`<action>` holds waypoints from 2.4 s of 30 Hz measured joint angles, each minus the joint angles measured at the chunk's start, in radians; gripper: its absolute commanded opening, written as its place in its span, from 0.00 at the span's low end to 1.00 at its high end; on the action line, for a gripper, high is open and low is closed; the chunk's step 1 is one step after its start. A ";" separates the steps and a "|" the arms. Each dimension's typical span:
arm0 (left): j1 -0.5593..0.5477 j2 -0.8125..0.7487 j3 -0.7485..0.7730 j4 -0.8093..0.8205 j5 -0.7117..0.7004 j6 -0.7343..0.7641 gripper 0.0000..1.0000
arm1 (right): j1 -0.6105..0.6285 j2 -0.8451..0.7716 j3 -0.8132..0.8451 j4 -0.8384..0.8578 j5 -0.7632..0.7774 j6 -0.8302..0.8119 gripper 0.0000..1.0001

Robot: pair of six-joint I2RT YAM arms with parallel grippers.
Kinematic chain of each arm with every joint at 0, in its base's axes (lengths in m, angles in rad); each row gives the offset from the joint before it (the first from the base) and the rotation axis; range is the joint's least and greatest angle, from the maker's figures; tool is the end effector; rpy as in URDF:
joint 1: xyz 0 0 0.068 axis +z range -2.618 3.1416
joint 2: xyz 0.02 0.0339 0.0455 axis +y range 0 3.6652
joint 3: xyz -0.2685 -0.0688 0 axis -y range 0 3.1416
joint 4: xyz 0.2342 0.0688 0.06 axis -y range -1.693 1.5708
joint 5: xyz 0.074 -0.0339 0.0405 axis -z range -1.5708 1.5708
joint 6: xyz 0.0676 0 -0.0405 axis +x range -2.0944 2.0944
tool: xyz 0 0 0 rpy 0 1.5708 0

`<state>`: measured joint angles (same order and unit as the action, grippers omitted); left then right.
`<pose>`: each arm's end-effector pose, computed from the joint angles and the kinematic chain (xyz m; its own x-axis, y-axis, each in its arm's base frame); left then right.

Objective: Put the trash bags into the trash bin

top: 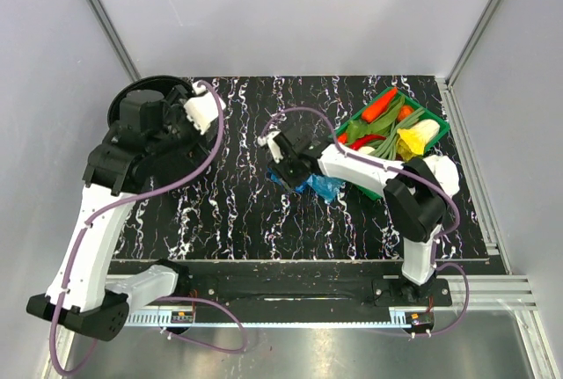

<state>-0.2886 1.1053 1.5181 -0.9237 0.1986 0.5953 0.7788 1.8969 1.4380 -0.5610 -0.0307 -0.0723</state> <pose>0.1997 -0.0732 0.4338 -0.1391 0.6148 -0.7763 0.6305 0.6595 0.4093 0.2951 0.2942 0.1973 -0.5533 -0.6475 -0.5240 -0.7555 0.6551 -0.0117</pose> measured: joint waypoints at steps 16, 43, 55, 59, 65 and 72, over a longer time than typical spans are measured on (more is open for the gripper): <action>-0.035 -0.063 -0.253 0.089 0.142 -0.037 0.98 | 0.005 -0.146 -0.091 -0.053 0.050 -0.008 0.54; -0.233 0.499 -0.254 0.361 0.212 0.243 0.96 | -0.201 -0.067 -0.277 0.011 -0.171 -0.082 0.42; -0.234 0.515 -0.245 0.373 0.217 0.315 0.96 | -0.258 -0.029 -0.210 -0.022 -0.173 -0.131 0.00; -0.234 0.515 -0.241 0.369 0.216 0.319 0.95 | -0.258 -0.051 -0.155 -0.082 -0.177 -0.157 0.00; -0.234 0.507 -0.240 0.356 0.190 0.325 0.95 | -0.258 -0.182 -0.049 -0.176 -0.182 -0.165 0.00; -0.237 0.477 -0.238 0.341 0.195 0.333 0.95 | -0.258 -0.335 0.039 -0.247 -0.169 -0.164 0.00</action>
<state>-0.5255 1.5822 1.2804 -0.5823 0.3939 0.9283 0.5205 1.5616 1.4769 -0.8078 -0.1993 -0.2363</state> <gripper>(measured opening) 0.957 0.009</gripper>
